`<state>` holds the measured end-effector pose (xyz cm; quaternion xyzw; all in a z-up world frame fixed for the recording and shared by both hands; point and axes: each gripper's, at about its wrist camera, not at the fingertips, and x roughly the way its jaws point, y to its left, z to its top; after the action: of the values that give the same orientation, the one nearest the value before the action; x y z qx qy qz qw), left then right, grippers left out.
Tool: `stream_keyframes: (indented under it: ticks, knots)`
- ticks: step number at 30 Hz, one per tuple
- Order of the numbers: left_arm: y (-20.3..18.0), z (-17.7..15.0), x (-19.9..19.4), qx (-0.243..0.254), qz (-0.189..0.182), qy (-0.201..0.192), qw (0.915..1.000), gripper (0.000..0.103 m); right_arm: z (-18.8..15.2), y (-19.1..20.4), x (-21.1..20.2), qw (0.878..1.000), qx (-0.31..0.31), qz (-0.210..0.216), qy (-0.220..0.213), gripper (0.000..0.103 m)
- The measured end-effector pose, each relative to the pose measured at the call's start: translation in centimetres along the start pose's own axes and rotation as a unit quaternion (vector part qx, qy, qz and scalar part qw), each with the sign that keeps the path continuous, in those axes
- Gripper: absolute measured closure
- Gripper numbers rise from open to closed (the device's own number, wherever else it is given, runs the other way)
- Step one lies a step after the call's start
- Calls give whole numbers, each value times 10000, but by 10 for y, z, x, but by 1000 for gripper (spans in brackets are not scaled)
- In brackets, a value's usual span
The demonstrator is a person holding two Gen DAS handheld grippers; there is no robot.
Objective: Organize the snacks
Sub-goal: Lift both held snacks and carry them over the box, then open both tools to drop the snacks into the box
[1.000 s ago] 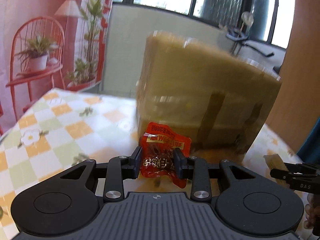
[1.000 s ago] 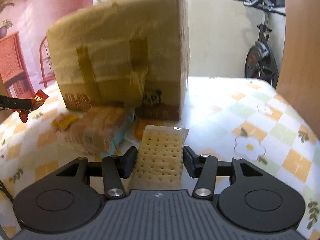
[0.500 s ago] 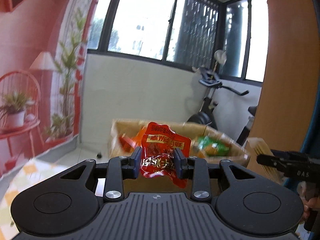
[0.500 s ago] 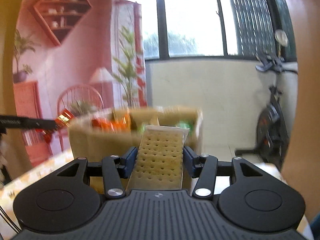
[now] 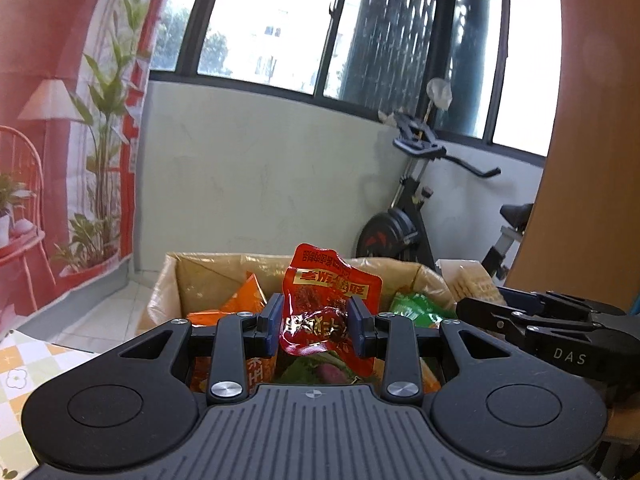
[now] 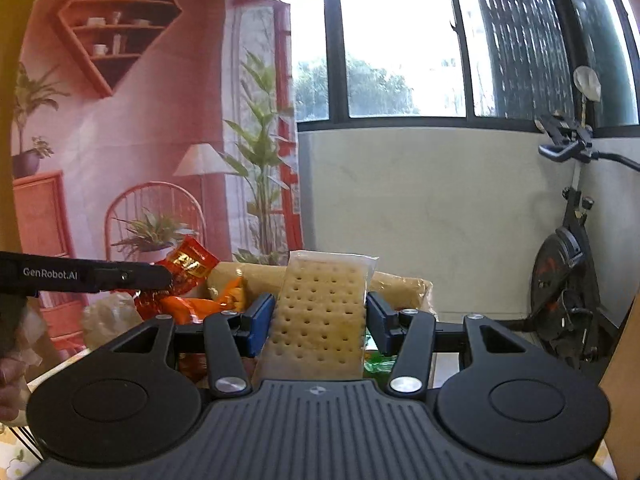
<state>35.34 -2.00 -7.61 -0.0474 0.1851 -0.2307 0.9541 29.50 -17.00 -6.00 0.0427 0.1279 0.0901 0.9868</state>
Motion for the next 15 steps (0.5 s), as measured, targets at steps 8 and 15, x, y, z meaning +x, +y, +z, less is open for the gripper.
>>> stream_keyframes:
  ticks: [8, 15]
  knots:
    - [0, -6, 3, 396, 52, 268, 9988, 44, -12, -21, 19, 9988, 409, -161, 224, 48]
    - [7, -1, -9, 284, 176, 270, 9991, 40, -10, -16, 3, 9992, 338, -206, -9, 41]
